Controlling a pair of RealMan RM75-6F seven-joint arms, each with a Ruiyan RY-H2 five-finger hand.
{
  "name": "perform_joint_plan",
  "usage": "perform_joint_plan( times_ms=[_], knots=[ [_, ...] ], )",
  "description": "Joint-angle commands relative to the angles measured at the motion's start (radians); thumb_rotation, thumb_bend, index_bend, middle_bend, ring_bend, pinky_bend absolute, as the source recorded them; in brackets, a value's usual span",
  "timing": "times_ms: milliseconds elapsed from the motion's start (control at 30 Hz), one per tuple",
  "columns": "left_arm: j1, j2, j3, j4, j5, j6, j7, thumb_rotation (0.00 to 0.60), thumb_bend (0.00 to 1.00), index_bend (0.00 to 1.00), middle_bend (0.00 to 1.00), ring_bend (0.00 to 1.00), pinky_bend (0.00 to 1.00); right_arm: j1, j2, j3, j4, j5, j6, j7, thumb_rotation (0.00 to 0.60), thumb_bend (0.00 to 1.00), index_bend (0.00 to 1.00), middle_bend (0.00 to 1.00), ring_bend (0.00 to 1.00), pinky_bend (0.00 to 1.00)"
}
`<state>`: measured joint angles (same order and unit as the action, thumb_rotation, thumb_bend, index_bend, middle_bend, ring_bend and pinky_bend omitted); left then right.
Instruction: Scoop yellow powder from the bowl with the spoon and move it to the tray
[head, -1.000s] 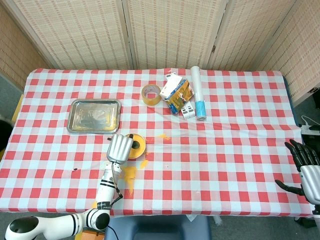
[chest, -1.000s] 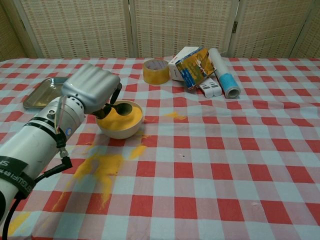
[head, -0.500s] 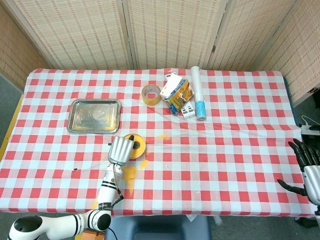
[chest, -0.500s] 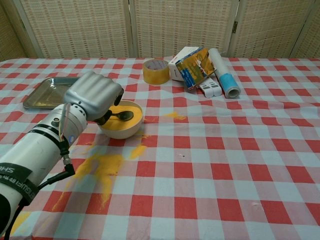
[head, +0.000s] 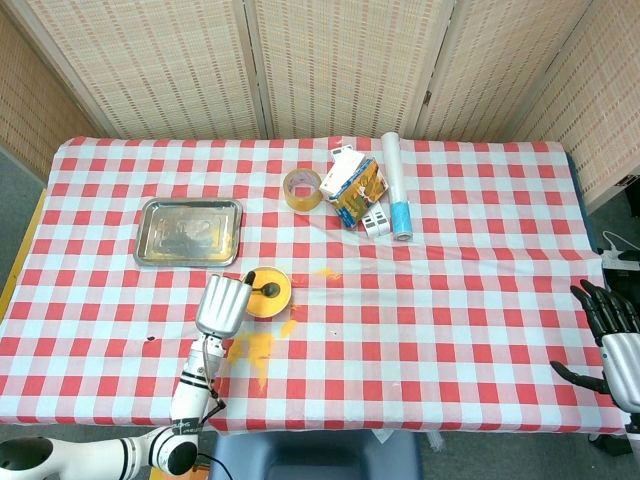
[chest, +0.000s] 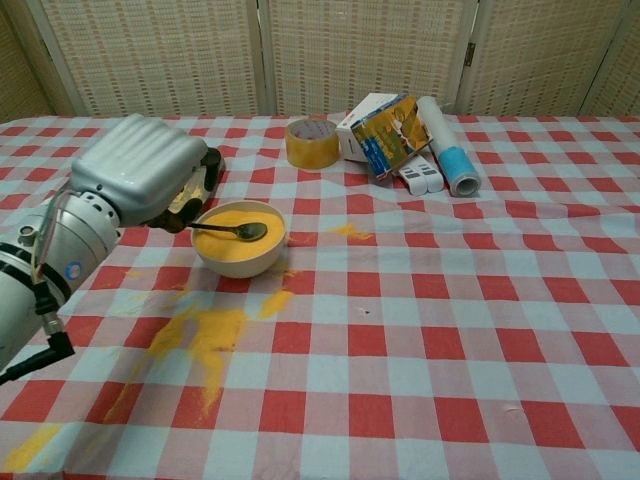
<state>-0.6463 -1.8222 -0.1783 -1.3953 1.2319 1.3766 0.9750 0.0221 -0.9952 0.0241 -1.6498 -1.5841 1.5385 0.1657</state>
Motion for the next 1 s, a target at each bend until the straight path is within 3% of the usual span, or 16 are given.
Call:
perform_joint_plan(
  times_ms=[33, 167, 300, 600, 767, 1000],
  knots=[
    [0.06, 0.063, 0.072, 0.002, 0.069, 0.013, -0.156, 0.6, 0.46, 0.37, 1.0, 1.0, 1.0, -0.005, -0.005, -0.005, -0.005, -0.014, 0.011, -0.016, 0.6, 0.04, 0.0, 0.0, 0.0, 0.0],
    [0.068, 0.067, 0.083, 0.017, 0.081, 0.002, -0.21, 0.6, 0.44, 0.27, 1.0, 1.0, 1.0, -0.006, -0.008, -0.008, -0.006, -0.021, 0.015, -0.025, 0.6, 0.04, 0.0, 0.0, 0.0, 0.0],
    [0.083, 0.092, 0.114, 0.044, 0.132, -0.025, -0.381, 0.6, 0.41, 0.18, 1.0, 1.0, 1.0, -0.011, -0.016, -0.013, -0.008, -0.033, 0.024, -0.058, 0.6, 0.04, 0.0, 0.0, 0.0, 0.0],
    [0.094, 0.144, 0.126, 0.088, 0.169, -0.082, -0.577, 0.6, 0.39, 0.19, 1.0, 1.0, 1.0, -0.011, -0.028, -0.013, -0.01, -0.028, 0.019, -0.094, 0.6, 0.04, 0.0, 0.0, 0.0, 0.0],
    [0.093, 0.085, 0.136, 0.289, 0.254, -0.041, -0.732, 0.6, 0.4, 0.33, 1.0, 1.0, 1.0, -0.009, -0.035, -0.014, -0.011, -0.027, 0.012, -0.115, 0.6, 0.04, 0.0, 0.0, 0.0, 0.0],
    [0.08, -0.028, 0.139, 0.588, 0.338, 0.041, -0.871, 0.6, 0.4, 0.37, 1.0, 1.0, 1.0, -0.01, -0.04, -0.02, -0.017, -0.035, 0.011, -0.135, 0.6, 0.04, 0.0, 0.0, 0.0, 0.0]
  ],
)
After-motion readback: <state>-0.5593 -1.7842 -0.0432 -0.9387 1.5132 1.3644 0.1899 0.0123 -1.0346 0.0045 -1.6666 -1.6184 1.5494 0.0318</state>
